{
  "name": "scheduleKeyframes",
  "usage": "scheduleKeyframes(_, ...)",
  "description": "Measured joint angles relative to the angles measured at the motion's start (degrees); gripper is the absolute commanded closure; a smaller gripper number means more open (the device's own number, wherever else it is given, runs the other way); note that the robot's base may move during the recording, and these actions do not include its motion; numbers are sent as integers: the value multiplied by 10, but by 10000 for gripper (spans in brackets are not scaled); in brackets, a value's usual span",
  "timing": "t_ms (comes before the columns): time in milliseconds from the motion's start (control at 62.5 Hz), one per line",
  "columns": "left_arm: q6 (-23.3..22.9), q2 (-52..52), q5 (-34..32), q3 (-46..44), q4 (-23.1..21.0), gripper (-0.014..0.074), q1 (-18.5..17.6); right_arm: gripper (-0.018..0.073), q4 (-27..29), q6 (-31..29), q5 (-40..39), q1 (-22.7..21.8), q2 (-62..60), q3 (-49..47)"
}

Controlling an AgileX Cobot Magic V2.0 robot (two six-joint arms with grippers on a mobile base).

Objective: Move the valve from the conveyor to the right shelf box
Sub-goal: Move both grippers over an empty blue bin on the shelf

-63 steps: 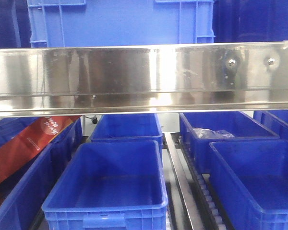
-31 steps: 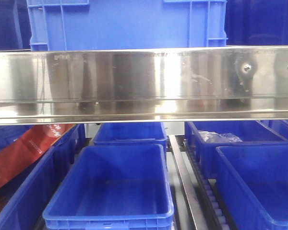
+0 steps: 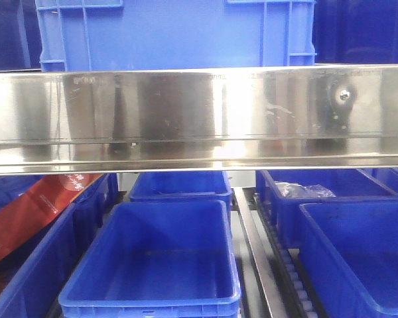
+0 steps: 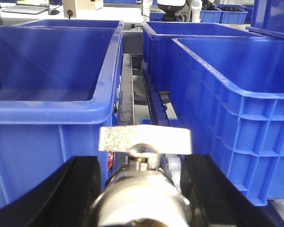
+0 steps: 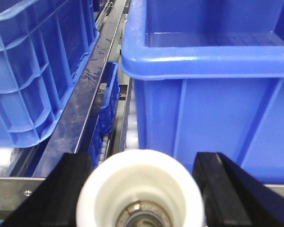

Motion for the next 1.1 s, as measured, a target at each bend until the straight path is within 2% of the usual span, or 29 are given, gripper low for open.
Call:
scheduleKeyframes(400, 0, 0, 0, 0, 0, 708, 0, 721, 0, 0, -5, 0, 0, 0)
scheduleKeyframes(576, 12, 9, 14, -15, 0, 708, 0, 721, 37, -2, -21, 4, 0, -5)
scheduleKeyframes(704, 48, 42, 66, -80, 0, 708, 0, 721, 48, -12, -34, 30, 13, -50)
scheduleKeyframes(832, 59, 93, 97, -159, -2, 708, -4, 721, 50, -18, -60, 68, 46, -117)
scheduleKeyframes(928, 60, 141, 104, -221, -2, 708, -23, 721, 50, -24, -71, 96, 92, -167)
scheduleKeyframes(1104, 61, 238, 128, -329, -2, 708, -82, 721, 52, -26, -83, 144, 197, -256)
